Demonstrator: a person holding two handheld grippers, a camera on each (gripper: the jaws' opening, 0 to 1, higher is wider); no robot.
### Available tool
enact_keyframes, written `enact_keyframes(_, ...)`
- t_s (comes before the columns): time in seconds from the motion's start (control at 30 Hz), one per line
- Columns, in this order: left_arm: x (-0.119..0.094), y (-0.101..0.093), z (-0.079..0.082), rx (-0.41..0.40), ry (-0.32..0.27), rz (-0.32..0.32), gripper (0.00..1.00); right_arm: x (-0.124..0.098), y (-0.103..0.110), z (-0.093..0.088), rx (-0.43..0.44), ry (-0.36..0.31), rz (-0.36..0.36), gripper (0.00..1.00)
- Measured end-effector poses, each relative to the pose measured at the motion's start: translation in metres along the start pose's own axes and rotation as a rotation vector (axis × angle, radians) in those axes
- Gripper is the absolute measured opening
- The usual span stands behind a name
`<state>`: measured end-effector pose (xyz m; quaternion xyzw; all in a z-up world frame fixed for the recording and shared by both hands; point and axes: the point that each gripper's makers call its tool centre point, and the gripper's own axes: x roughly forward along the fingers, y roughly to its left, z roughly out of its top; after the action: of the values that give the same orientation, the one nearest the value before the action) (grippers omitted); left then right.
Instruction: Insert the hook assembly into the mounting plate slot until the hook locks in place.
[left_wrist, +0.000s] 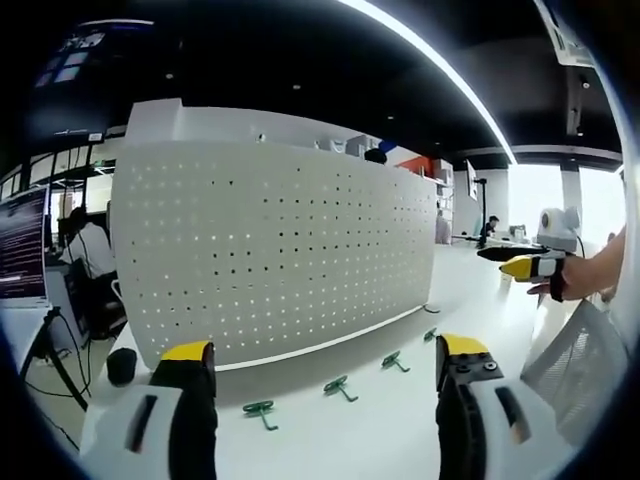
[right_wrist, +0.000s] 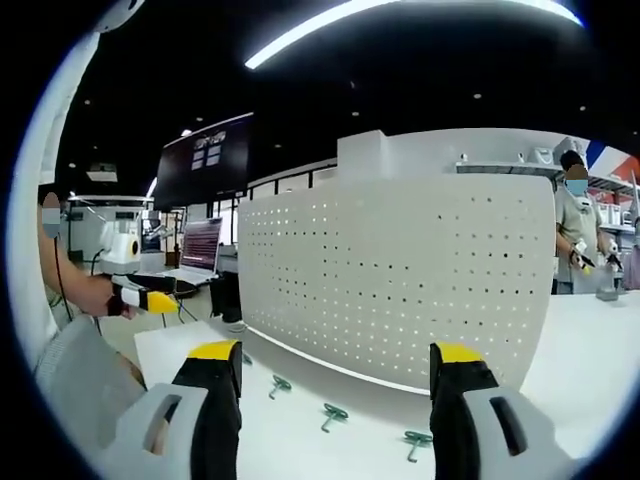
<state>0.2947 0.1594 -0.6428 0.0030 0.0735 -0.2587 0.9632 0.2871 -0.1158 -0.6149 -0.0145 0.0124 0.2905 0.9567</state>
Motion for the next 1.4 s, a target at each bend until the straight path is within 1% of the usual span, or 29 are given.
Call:
enact_keyframes(0.17,0.006,0.004,-0.001,0.009,0.016,-0.013,0.93,0.006,-0.001,0.001,0.011,-0.006,0.005,0.74)
enact_keyframes(0.3,0.012,0.009,-0.008,0.017,0.048,-0.026,0.92,0.011,0.0,0.003,0.011,-0.004,0.013,0.73)
enact_keyframes(0.33,0.013,0.01,-0.008,0.017,0.057,-0.03,0.92,0.012,0.001,0.002,0.015,0.001,0.018,0.72)
enact_keyframes(0.4,0.015,0.01,-0.008,0.012,0.066,-0.043,0.92,0.013,0.001,0.001,0.016,0.009,0.025,0.7)
enact_keyframes(0.5,0.02,0.008,-0.013,0.022,0.097,-0.072,0.91,0.014,0.002,0.001,0.021,0.007,0.03,0.69)
enact_keyframes(0.6,0.024,0.007,-0.016,0.039,0.12,-0.099,0.91,0.016,0.003,0.001,0.022,0.012,0.036,0.68)
enact_keyframes(0.63,0.026,0.008,-0.019,0.051,0.138,-0.108,0.91,0.017,0.004,0.001,0.022,0.01,0.037,0.68)
enact_keyframes(0.7,0.028,0.008,-0.021,0.072,0.157,-0.122,0.9,0.018,0.004,0.002,0.023,0.006,0.039,0.68)
enact_keyframes(0.87,0.034,0.01,-0.024,0.108,0.181,-0.147,0.89,0.02,0.005,0.001,0.024,0.003,0.043,0.68)
enact_keyframes(0.93,0.036,0.013,-0.029,0.121,0.208,-0.156,0.88,0.02,0.006,0.0,0.026,0.007,0.046,0.68)
enact_keyframes(1.33,0.044,0.026,-0.046,0.19,0.301,-0.206,0.87,0.022,0.006,-0.002,0.032,0.006,0.044,0.68)
enact_keyframes(1.4,0.046,0.028,-0.049,0.19,0.317,-0.219,0.86,0.022,0.005,-0.002,0.032,0.008,0.042,0.68)
